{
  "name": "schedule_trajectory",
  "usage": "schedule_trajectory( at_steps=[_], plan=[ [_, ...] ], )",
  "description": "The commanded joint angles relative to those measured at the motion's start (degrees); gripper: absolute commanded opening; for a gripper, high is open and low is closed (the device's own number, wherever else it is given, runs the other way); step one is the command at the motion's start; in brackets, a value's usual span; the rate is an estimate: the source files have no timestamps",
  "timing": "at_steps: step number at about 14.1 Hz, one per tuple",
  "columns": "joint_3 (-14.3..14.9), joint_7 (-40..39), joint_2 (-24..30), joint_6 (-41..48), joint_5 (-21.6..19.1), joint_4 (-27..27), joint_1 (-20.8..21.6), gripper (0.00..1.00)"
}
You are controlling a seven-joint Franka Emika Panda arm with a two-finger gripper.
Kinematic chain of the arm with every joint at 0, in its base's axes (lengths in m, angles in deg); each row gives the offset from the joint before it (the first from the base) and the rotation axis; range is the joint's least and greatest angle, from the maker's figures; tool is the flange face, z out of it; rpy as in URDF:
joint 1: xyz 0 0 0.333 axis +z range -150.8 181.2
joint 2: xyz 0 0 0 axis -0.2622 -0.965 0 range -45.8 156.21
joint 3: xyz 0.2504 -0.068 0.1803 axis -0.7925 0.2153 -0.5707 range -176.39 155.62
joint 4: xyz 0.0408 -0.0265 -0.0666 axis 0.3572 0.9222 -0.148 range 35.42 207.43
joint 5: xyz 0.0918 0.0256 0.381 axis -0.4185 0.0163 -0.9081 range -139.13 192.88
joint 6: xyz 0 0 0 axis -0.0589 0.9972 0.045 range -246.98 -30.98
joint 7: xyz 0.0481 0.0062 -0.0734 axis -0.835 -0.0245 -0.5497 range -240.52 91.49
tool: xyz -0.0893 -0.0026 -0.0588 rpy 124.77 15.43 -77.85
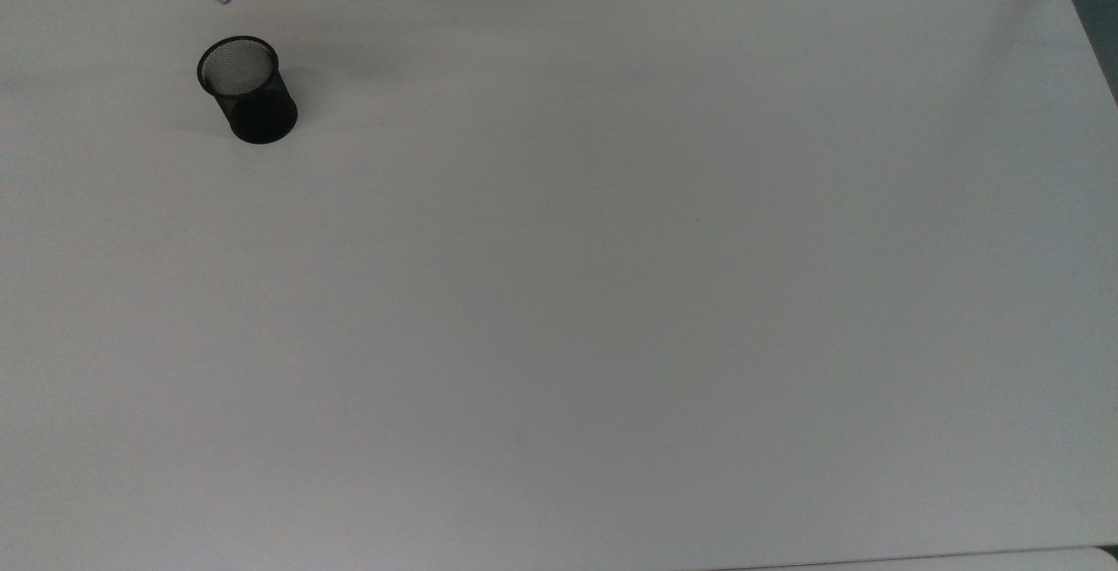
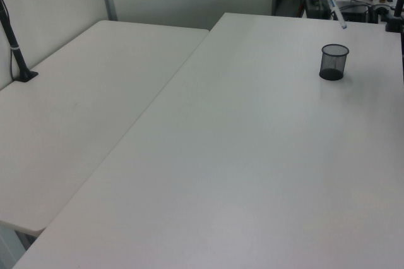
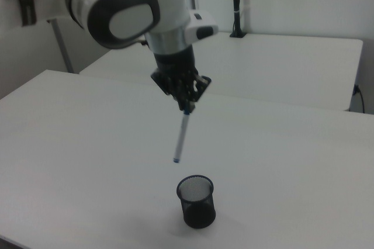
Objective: Remove the marker
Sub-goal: 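Carry the held marker away from the cup across the table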
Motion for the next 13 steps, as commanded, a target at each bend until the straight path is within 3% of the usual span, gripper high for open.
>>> schedule_trajectory(
  at_steps=[1,5,13],
  plan=[
    [-1.6,0.4,-0.8,7.1,-2.3,-3.3,3.7,0.05],
    [-5.3,3.4,-4.1,7.3,-3.8,-2.1,5.5,0.05],
    [-6.0,17.2,-15.5,3.4,-3.9,-1.6,16.4,0.06]
  ],
)
